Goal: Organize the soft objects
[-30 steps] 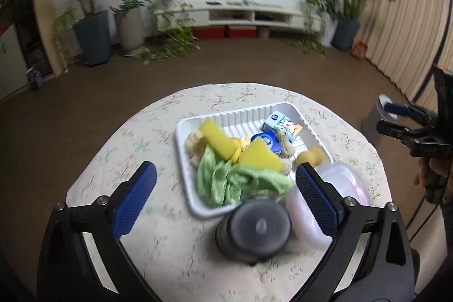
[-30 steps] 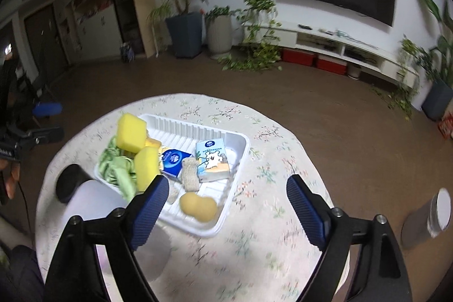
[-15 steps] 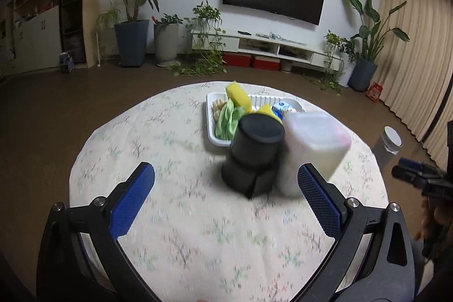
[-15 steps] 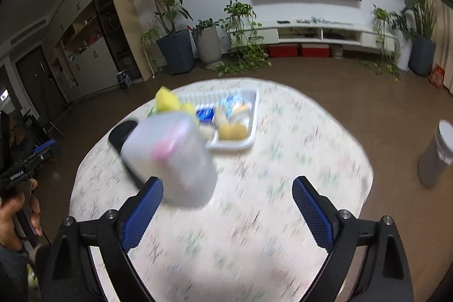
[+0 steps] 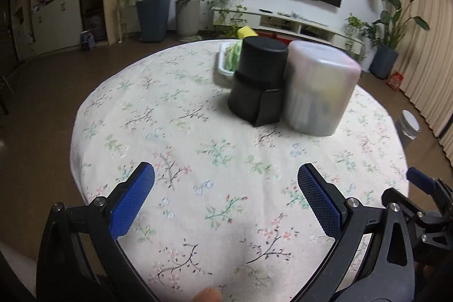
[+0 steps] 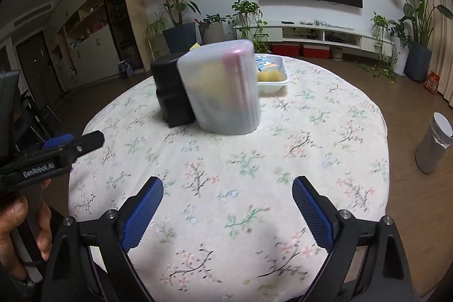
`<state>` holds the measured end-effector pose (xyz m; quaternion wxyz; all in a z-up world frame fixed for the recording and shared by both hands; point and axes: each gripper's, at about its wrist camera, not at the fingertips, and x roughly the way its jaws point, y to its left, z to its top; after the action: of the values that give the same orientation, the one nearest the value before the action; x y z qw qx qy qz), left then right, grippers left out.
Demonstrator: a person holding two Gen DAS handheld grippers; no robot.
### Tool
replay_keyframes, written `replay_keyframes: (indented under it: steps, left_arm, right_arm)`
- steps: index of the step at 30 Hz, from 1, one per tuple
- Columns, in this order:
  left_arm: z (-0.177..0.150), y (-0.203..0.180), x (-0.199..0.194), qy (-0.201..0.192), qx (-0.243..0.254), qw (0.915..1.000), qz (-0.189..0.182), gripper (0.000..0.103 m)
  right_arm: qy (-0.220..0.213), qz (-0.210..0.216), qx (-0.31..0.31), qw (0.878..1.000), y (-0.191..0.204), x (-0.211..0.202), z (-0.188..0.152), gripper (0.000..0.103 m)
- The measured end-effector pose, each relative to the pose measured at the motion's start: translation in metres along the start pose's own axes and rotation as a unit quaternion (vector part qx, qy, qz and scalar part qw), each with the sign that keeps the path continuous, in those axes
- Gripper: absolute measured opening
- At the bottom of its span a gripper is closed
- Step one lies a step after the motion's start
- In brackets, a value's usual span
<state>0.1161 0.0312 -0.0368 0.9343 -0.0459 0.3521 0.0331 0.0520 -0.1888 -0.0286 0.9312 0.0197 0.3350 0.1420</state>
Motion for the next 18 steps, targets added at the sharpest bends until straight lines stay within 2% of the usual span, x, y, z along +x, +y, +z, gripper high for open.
replay_keyframes:
  steps: [4,9,15,18]
  left_arm:
    - [-0.004,-0.001,0.002,-0.007,0.006,0.9999,0.006,0.103]
    - [-0.009,-0.006,0.003,-0.013,0.011,0.9998,-0.006,0.103]
    - [-0.014,-0.013,0.012,-0.003,0.024,0.9997,0.009,0.103]
    - [-0.016,-0.014,0.013,-0.001,0.023,0.9997,-0.001,0.103]
  right_arm:
    - [-0.011,-0.022,0.009,1.000,0.002,0.001,-0.004,0.095]
    - [-0.015,-0.035,0.012,0.999,0.000,0.008,-0.003,0.095]
    - [-0.014,-0.038,0.013,0.999,-0.002,0.015,-0.005,0.095]
    - [-0.012,-0.037,0.017,0.999,-0.004,0.018,-0.006,0.095]
